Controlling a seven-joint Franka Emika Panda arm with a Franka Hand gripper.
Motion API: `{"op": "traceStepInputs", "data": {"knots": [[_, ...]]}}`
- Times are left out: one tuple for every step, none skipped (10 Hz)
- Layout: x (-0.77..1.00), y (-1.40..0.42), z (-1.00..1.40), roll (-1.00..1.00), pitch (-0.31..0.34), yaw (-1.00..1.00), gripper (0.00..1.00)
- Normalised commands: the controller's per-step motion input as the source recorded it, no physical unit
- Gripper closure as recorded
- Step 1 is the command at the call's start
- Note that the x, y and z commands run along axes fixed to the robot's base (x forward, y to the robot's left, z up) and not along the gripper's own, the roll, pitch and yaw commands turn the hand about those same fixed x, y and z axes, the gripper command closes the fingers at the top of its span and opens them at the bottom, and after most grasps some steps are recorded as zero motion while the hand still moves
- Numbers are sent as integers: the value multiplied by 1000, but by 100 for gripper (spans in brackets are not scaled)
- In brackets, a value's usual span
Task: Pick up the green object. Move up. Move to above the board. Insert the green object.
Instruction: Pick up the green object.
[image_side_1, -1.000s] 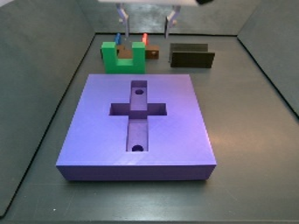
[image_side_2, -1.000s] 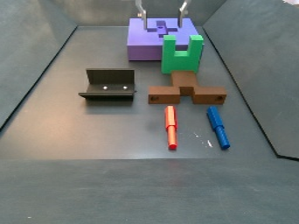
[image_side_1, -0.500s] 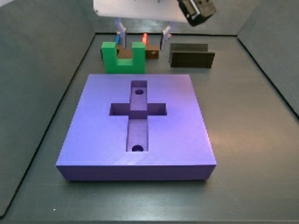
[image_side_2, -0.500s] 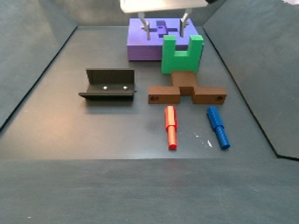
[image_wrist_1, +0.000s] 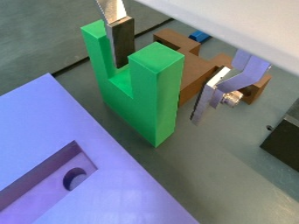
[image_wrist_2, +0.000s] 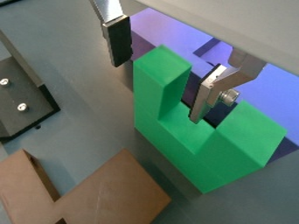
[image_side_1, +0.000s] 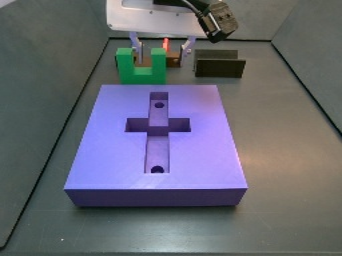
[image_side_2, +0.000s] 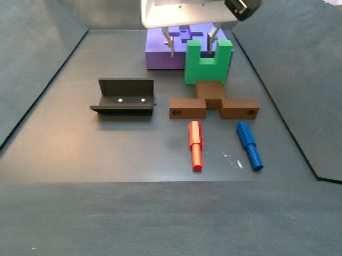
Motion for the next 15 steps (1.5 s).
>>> {"op": "traceStepInputs", "data": {"knots": [[0, -11, -180, 54, 0, 0, 0], [0, -11, -197, 36, 0, 0, 0], [0, -34, -200, 0, 0, 0, 0], [0, 0, -29, 10, 0, 0, 0], [0, 0, 0, 0, 0, 0, 0], [0, 0, 0, 0, 0, 0, 100], [0, 0, 0, 0, 0, 0, 100], [0, 0, 0, 0, 0, 0, 100], [0, 0, 0, 0, 0, 0, 100], [0, 0, 0, 0, 0, 0, 100], [0, 0, 0, 0, 0, 0, 100], [0, 0, 0, 0, 0, 0, 100], [0, 0, 0, 0, 0, 0, 100], [0, 0, 0, 0, 0, 0, 100], [0, 0, 0, 0, 0, 0, 100]]}}
